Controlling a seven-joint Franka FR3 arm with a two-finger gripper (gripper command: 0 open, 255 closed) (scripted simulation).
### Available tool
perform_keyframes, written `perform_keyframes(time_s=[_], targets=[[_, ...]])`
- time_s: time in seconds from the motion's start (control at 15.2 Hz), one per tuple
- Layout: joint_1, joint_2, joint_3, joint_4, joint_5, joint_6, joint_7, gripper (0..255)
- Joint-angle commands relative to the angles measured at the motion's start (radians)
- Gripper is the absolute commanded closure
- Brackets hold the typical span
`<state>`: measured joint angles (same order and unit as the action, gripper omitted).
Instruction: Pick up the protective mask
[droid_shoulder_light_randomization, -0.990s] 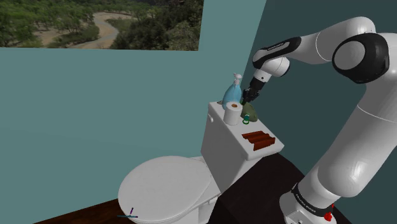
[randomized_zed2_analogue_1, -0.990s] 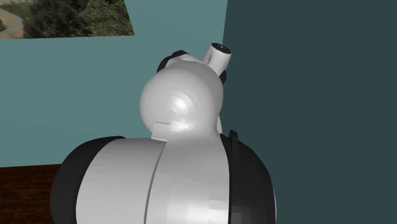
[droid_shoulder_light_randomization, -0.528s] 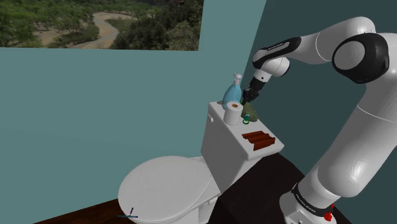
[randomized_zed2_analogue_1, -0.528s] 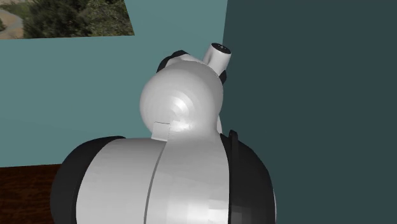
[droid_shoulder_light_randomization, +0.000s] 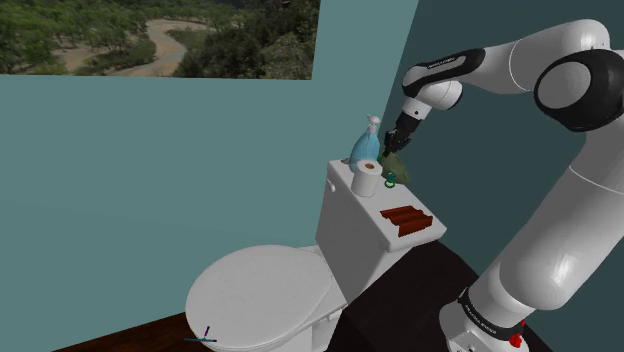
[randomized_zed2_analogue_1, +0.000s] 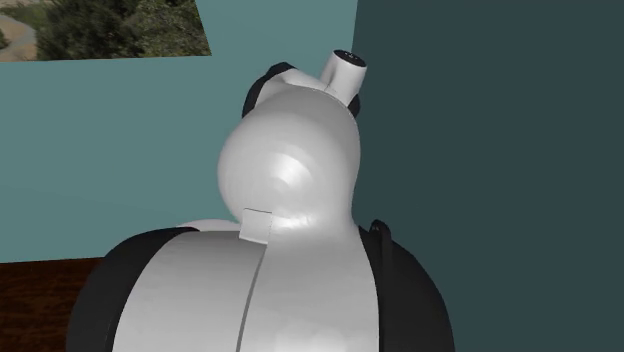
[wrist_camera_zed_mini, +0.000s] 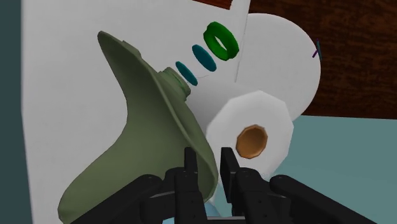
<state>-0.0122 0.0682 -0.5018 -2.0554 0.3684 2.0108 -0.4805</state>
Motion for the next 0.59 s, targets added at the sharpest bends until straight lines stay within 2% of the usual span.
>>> perform_keyframes(time_s=[0.0,0.53], targets=[[0.000,-0.011,-0.001,0.016,-0.010,-0.023,0.012,255],[0.001,-0.042,-0.002,0.065,-0.036,-0.093,0.046,255]])
